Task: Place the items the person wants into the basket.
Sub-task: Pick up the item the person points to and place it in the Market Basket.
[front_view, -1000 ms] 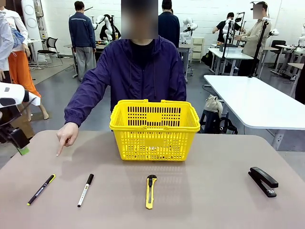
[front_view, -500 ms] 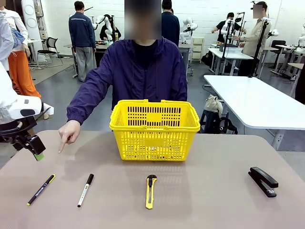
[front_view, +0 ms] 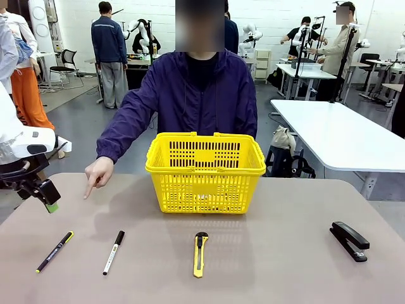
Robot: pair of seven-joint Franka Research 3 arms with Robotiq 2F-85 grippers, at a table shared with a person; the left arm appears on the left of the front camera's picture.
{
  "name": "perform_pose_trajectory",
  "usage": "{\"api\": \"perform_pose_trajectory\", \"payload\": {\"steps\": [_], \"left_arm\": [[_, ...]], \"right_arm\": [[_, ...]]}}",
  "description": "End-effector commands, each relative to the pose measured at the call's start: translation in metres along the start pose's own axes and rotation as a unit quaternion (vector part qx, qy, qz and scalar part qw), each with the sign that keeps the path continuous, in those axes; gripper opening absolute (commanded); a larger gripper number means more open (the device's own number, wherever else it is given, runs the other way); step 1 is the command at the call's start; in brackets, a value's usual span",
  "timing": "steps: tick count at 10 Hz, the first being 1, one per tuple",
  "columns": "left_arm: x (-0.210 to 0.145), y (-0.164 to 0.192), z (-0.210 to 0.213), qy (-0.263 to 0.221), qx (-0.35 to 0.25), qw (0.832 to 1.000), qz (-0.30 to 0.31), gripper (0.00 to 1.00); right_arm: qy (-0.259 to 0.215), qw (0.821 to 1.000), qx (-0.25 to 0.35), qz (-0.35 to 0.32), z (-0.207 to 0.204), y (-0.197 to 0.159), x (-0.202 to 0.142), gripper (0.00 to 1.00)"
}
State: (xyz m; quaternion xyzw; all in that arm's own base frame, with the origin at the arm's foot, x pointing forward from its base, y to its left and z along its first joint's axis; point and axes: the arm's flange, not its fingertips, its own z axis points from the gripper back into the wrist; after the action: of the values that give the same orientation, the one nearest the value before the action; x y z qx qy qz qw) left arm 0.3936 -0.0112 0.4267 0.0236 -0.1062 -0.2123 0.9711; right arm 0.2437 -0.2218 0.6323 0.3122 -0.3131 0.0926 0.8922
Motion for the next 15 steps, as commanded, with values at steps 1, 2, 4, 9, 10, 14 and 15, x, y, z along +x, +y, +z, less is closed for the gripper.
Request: {"api": "perform_pose_trajectory", "payload": {"steps": [1, 2, 4, 9, 10, 14, 15], "left_arm": [[-0.001, 0.001, 0.001, -0.001, 0.002, 1.0, 0.0, 1.0], [0.0, 0.0, 0.0, 0.0, 0.0, 1.0, 0.0, 1.0], [0.009, -0.004, -0.028, 0.009, -0.008, 1.0, -0.001, 1.0], [0.016, -0.016, -0.084, 0.043, -0.007, 0.999, 0.007, 1.0], [0.018, -0.018, -0.094, 0.044, -0.007, 0.999, 0.01, 1.0], [0.017, -0.02, -0.119, 0.05, -0.013, 0.999, 0.009, 1.0], [0.016, -0.021, -0.123, 0.054, -0.016, 0.998, 0.008, 1.0]], "right_arm": [[-0.006, 1.0, 0.011, 0.006, -0.002, 0.0, -0.001, 1.0], [-0.006, 1.0, 0.011, 0.006, -0.002, 0.0, -0.001, 1.0], [-0.006, 1.0, 0.011, 0.006, -0.002, 0.0, -0.001, 1.0], [-0.006, 1.0, 0.011, 0.006, -0.002, 0.0, -0.001, 1.0], [-0.006, 1.0, 0.011, 0.006, -0.002, 0.0, -0.001, 1.0], [-0.006, 1.0, 0.011, 0.006, -0.002, 0.0, -0.001, 1.0], [-0.006, 1.0, 0.011, 0.006, -0.002, 0.0, -0.001, 1.0]]}}
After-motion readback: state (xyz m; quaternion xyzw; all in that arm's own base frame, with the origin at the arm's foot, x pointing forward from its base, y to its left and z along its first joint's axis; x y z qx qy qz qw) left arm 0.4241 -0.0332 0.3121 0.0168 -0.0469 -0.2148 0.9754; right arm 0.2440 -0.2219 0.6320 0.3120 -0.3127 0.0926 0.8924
